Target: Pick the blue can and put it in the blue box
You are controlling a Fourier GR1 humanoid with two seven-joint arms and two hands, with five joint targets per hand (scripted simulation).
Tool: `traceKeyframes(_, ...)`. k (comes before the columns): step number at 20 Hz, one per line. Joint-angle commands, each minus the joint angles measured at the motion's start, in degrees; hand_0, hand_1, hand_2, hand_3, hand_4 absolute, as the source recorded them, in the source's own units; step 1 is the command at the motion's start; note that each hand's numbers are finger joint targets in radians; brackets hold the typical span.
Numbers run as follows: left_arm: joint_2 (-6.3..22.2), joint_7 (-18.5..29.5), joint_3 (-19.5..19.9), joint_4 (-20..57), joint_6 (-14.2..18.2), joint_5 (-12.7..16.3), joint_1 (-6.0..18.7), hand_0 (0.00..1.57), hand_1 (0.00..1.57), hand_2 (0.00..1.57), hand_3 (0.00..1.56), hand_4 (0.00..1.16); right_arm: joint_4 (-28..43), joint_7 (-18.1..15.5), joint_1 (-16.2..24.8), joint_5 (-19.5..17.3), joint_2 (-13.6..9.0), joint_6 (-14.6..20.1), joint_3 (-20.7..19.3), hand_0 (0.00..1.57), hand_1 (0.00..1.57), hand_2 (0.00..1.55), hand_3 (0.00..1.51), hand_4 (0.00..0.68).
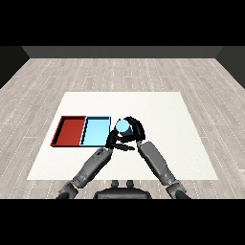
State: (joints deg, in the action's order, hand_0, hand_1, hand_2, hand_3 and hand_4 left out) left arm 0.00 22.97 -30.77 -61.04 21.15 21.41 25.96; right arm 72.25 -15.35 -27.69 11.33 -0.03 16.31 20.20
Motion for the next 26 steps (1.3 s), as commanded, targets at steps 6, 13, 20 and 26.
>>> traceKeyframes(6,0.0,-1.83,-1.93,-0.2,3.38,0.08,1.52,0.0,0.0,0.0,0.0,0.0,0.94,3.1,-2.28,0.8,0.02,1.22,0.67,1.43,1.43,1.46,1.38,0.547)
traceKeyframes(13,0.0,0.14,-2.15,3.93,2.01,4.08,4.89,0.0,0.0,0.0,0.0,0.0,-0.64,-0.29,-0.58,1.95,0.03,-0.27,1.42,1.44,1.44,1.47,1.38,0.531)
traceKeyframes(20,0.04,-0.7,-1.94,3.69,1.79,1.28,4.56,0.0,0.0,0.0,0.0,0.0,2.68,3.38,-0.61,-0.69,-0.4,0.78,3.8,1.43,1.43,1.45,1.35,0.522)
traceKeyframes(26,0.05,-1.22,-5.95,6.59,7.43,7.54,8.77,0.0,0.0,0.0,0.0,0.0,6.2,4.03,-0.13,0.36,0.0,6.51,9.79,1.45,1.45,1.45,1.36,0.497)
